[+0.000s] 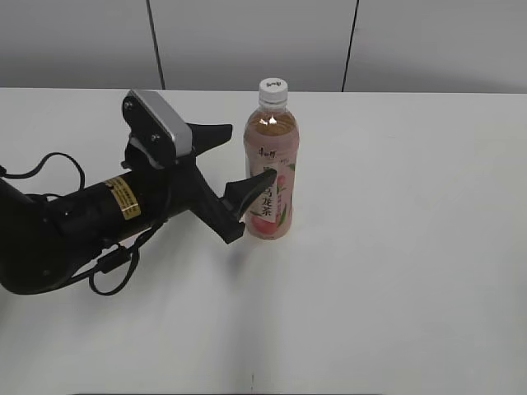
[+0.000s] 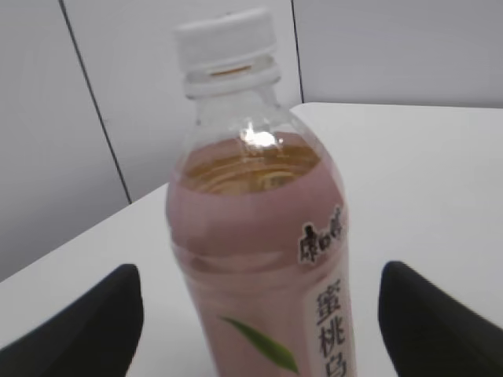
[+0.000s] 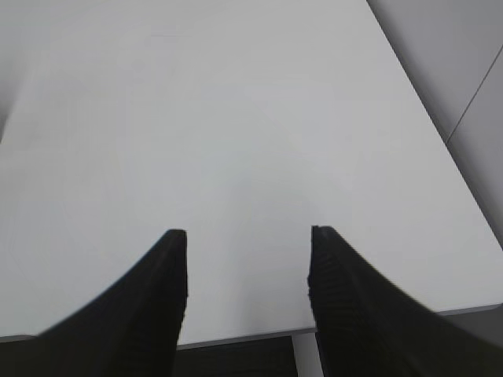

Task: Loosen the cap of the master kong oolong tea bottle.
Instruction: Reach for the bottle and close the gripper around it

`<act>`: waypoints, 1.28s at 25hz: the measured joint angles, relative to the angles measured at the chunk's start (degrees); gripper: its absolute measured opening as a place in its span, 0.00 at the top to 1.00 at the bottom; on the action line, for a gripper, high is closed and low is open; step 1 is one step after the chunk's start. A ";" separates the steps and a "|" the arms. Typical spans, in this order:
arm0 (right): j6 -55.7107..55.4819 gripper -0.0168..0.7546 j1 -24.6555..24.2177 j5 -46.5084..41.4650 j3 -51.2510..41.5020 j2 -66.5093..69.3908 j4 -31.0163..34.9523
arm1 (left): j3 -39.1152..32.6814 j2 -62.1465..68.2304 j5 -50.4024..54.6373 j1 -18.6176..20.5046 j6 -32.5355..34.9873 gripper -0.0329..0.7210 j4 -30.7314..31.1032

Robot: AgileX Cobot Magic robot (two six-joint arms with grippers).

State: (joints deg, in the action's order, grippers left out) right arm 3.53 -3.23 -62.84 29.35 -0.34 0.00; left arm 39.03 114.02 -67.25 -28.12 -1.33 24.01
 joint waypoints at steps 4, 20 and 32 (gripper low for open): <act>0.00 0.48 0.00 0.00 0.00 0.00 0.00 | 1.54 0.12 2.57 -0.28 -1.59 0.22 2.61; -0.05 0.48 0.00 0.00 0.00 0.00 0.00 | 9.58 6.11 3.13 -0.39 -3.02 0.22 3.33; -0.40 0.48 0.00 0.00 0.00 0.00 0.00 | 11.74 9.11 3.68 -0.90 -3.87 0.36 3.25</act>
State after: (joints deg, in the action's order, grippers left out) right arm 3.13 -3.23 -62.84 29.35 -0.34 0.00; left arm 50.77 123.13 -63.57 -29.02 -5.20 27.26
